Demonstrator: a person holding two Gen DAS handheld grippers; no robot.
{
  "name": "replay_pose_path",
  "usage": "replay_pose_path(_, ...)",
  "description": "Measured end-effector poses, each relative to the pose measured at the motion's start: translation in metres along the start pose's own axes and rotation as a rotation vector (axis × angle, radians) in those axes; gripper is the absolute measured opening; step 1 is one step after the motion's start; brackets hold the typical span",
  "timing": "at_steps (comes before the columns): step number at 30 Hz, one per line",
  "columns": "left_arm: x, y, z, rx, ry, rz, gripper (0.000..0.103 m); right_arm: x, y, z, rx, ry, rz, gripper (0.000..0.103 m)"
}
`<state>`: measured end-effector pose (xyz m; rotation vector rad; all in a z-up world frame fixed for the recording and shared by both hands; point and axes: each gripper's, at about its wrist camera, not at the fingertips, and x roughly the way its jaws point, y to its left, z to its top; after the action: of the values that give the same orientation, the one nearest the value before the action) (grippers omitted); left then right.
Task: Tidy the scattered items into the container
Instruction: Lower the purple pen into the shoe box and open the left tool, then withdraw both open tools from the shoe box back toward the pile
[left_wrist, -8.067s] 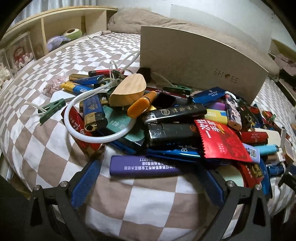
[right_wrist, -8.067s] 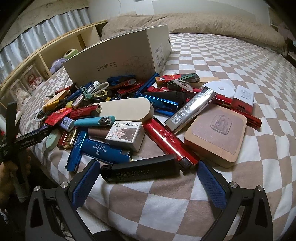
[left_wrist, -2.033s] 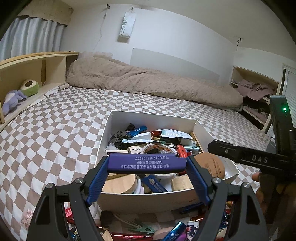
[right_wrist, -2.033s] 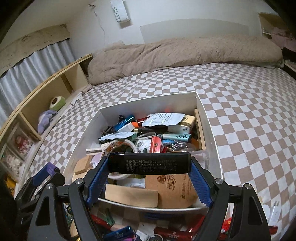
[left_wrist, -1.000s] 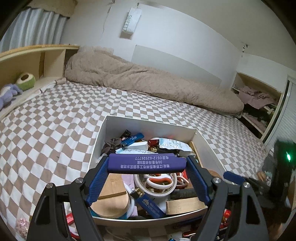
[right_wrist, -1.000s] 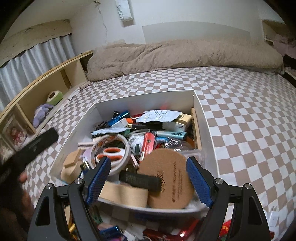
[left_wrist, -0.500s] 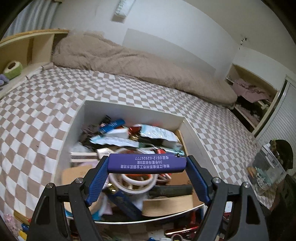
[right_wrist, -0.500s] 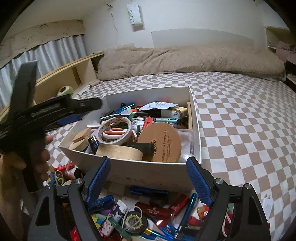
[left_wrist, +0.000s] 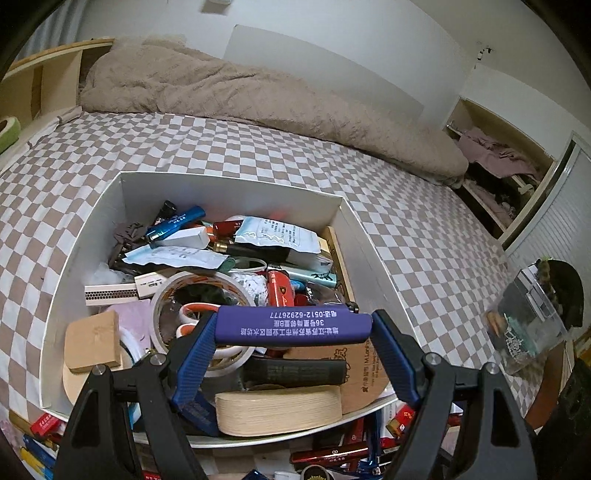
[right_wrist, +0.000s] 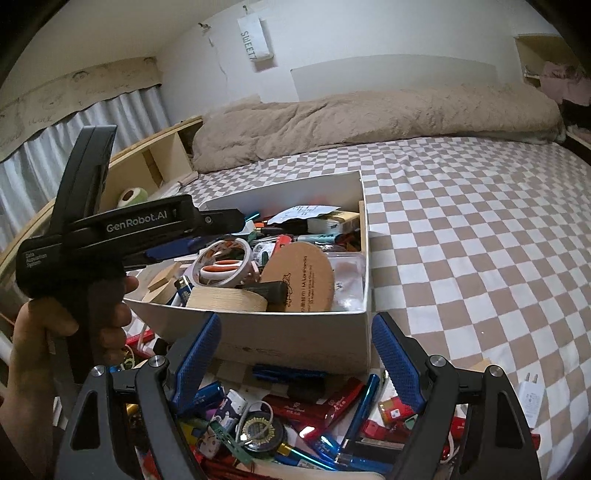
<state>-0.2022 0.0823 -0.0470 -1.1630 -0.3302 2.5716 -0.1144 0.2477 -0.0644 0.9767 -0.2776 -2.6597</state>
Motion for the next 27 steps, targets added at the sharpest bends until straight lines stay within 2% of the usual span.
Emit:
replay_pose_path(1,0.001,0.0,0.001,-0.001,0.003,0.005,0.082,-0.001,-0.001,0.0,0.001,-0.001,0.002,0.084)
replay_pose_path(4,0.004,0.001,0.002,-0.017,0.01,0.025,0.098,-0.002,-0.002,0.001,0.0,-0.004,0.006,0.084)
replay_pose_path(16,-0.005,0.005,-0.006,-0.006,0.009,0.066,0.098,-0.01,0.002,0.0,-0.011,-0.02,0.018,0.084)
replay_pose_path(27,-0.037,0.005,-0.012,0.023,-0.065,0.099,0.098,-0.032,0.008,0.005,-0.007,-0.061,0.038,0.084)
